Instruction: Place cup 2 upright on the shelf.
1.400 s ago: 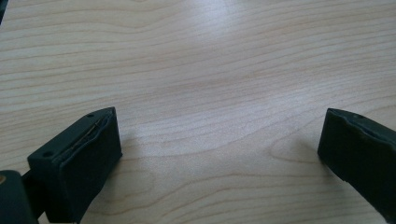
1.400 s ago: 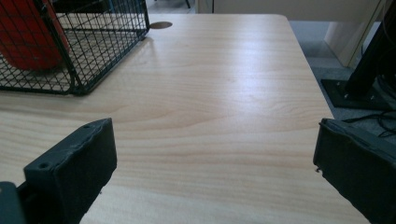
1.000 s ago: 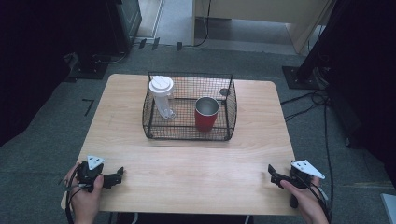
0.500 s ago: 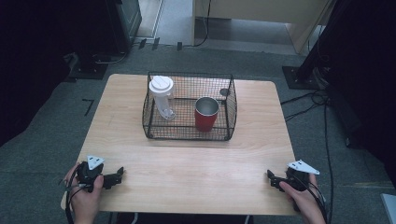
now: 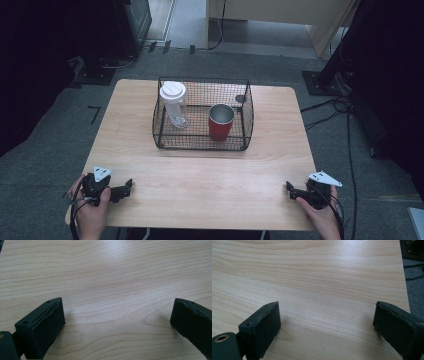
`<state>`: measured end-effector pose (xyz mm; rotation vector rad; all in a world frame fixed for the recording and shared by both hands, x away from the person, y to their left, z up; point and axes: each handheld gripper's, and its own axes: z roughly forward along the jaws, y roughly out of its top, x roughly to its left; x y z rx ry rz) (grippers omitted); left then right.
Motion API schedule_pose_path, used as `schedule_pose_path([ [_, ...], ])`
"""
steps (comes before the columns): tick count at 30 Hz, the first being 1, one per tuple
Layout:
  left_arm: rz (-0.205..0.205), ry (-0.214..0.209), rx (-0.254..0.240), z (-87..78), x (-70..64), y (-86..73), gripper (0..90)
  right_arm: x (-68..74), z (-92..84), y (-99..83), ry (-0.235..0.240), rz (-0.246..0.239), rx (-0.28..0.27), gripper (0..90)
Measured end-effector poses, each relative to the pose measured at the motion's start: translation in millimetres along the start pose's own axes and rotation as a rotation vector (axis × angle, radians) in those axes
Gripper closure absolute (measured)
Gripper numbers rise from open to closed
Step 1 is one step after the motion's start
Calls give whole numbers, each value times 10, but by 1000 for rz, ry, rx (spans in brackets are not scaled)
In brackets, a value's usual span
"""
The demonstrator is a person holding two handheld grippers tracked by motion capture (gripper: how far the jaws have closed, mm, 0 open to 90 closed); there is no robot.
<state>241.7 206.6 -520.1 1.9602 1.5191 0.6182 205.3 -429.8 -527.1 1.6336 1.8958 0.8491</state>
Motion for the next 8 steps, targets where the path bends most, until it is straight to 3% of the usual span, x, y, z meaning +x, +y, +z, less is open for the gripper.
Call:
schedule_pose_path([
  [8,1,2,0,1,-2,1,1,0,0,0,-1,0,0,78],
])
